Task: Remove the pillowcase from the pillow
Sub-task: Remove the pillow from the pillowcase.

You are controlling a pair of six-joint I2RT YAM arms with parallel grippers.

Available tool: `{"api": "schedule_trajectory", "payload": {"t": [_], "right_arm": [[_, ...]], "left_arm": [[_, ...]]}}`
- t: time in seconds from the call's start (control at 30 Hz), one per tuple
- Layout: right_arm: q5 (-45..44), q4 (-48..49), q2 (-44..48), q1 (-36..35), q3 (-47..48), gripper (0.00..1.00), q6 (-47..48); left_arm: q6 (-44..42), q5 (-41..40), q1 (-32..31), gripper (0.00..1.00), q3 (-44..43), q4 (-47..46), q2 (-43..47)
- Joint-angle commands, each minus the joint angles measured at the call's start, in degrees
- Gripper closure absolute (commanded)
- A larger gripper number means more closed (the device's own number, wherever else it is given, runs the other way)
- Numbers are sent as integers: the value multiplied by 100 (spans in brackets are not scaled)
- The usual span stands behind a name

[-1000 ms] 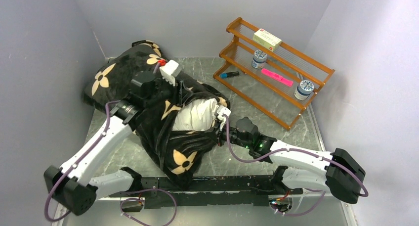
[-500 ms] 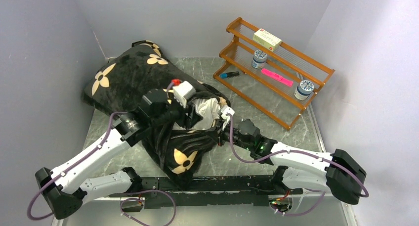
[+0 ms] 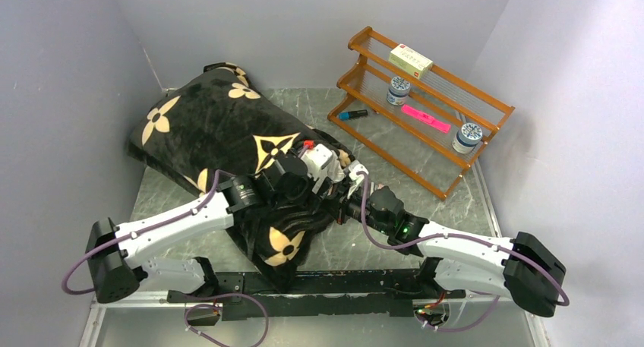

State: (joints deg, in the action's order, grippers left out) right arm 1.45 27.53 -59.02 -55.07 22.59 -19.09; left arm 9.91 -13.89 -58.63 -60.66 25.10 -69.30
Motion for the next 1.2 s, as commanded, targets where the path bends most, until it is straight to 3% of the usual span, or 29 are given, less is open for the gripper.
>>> {"api": "schedule_trajectory", "payload": {"t": [0.0, 0.27, 0.47, 0.6, 0.77, 0.83, 0.93, 1.17], "right_arm": [[206, 147, -25, -39, -212, 97, -278], [276, 332, -108, -47, -334, 97, -318], [207, 423, -41, -39, -456, 97, -429], [54, 265, 79, -39, -457, 96, -472], [-264, 156, 200, -40, -492, 92, -607], [-245, 131, 231, -40, -466, 89, -601], [-306, -9, 293, -39, -387, 81, -741], [-942, -906, 567, -39, 4, 35, -1524]], "left_arm": [[-140, -1138, -63, 11, -249, -199, -203], [-321, -2002, -55, 12, -253, -111, -853], [-619, -1795, 67, 22, -227, -267, -1273], [-871, -1504, 273, 47, -439, -124, -1389], [-1399, -1080, 397, 93, -650, -245, -1193], [-1610, -706, 420, 95, -599, -489, -1083], [-1770, -391, 464, 95, -562, -640, -1044], [-1714, 120, 494, 95, -14, -1273, -614]]}}
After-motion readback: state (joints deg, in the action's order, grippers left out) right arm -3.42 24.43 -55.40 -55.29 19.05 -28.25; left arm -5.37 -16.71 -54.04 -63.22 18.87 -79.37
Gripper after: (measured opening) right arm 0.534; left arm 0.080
